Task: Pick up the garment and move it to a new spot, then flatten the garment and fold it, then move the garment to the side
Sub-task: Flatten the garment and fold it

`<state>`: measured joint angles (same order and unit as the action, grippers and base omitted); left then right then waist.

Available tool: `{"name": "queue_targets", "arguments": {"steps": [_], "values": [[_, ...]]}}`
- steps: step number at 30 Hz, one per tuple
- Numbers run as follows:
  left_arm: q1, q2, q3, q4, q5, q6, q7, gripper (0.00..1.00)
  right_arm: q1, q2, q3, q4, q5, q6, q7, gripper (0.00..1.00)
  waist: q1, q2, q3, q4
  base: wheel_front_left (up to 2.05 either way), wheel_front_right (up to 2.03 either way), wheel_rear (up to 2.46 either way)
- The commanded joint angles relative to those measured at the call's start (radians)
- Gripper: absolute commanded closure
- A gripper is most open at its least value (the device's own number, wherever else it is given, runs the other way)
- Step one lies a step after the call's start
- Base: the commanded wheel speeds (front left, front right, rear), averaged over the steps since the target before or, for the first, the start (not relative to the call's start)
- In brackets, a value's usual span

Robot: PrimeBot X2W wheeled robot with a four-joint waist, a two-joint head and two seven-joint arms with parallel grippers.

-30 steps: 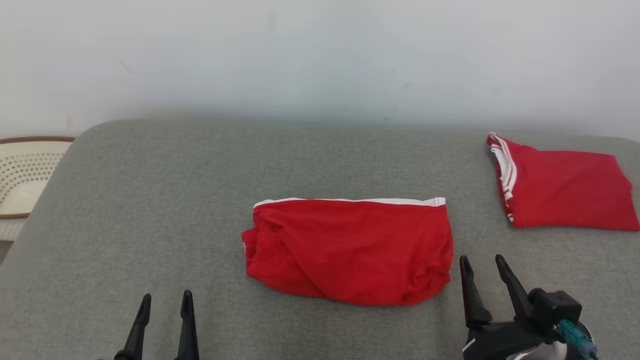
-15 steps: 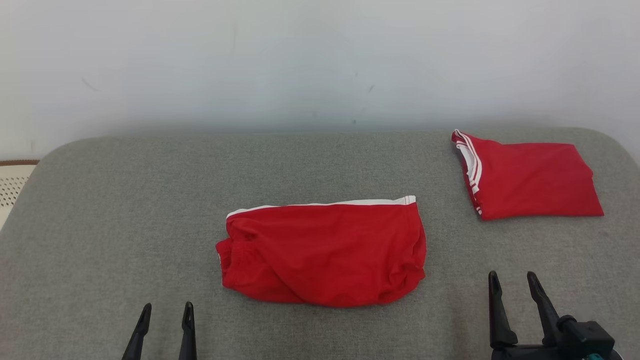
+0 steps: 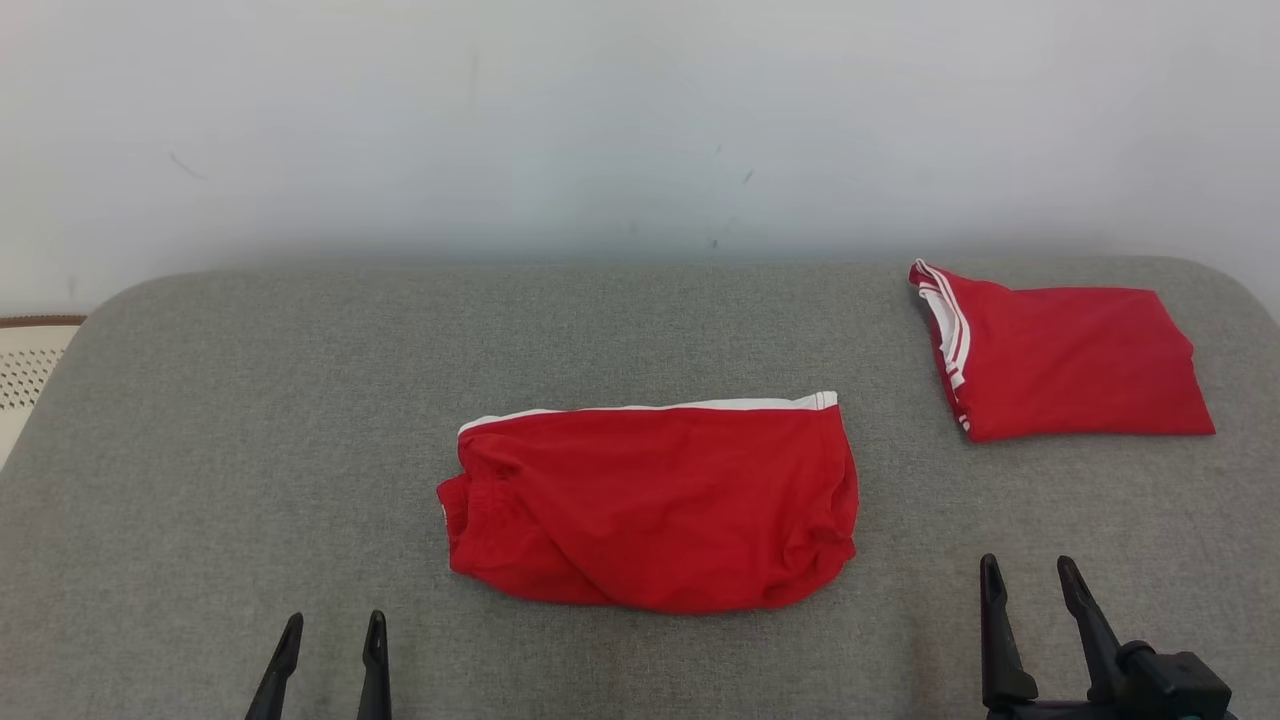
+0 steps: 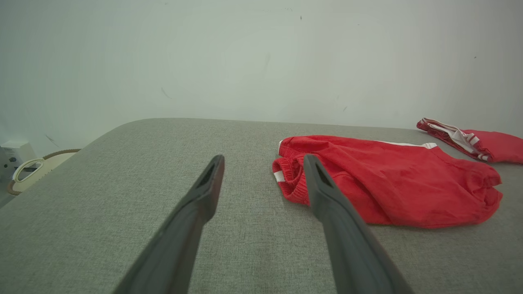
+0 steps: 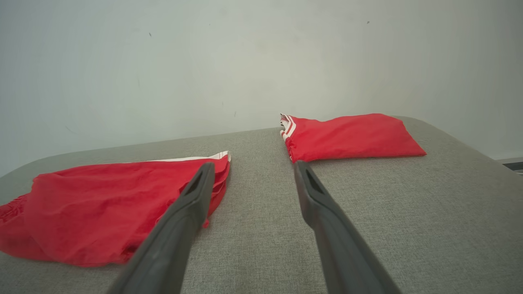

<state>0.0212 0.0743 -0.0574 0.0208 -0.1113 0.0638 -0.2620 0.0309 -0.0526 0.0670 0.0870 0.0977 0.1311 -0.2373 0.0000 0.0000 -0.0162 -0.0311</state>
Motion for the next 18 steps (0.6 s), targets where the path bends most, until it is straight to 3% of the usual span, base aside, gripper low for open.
{"name": "queue_targets", "arguments": {"steps": [1, 18], "values": [[0.005, 0.006, 0.003, 0.001, 0.004, 0.002, -0.003, 0.0, 0.007, 0.003, 0.0, 0.004, 0.005, -0.001, 0.001, 0.0, 0.0, 0.0, 0.0, 0.0, 0.0, 0.0, 0.0], [0.008, 0.0, -0.001, 0.002, 0.003, 0.004, -0.003, 0.0, -0.001, 0.003, -0.012, 0.018, 0.029, -0.001, 0.001, 0.0, 0.0, 0.0, -0.01, 0.005, 0.0, 0.0, 0.0]]}}
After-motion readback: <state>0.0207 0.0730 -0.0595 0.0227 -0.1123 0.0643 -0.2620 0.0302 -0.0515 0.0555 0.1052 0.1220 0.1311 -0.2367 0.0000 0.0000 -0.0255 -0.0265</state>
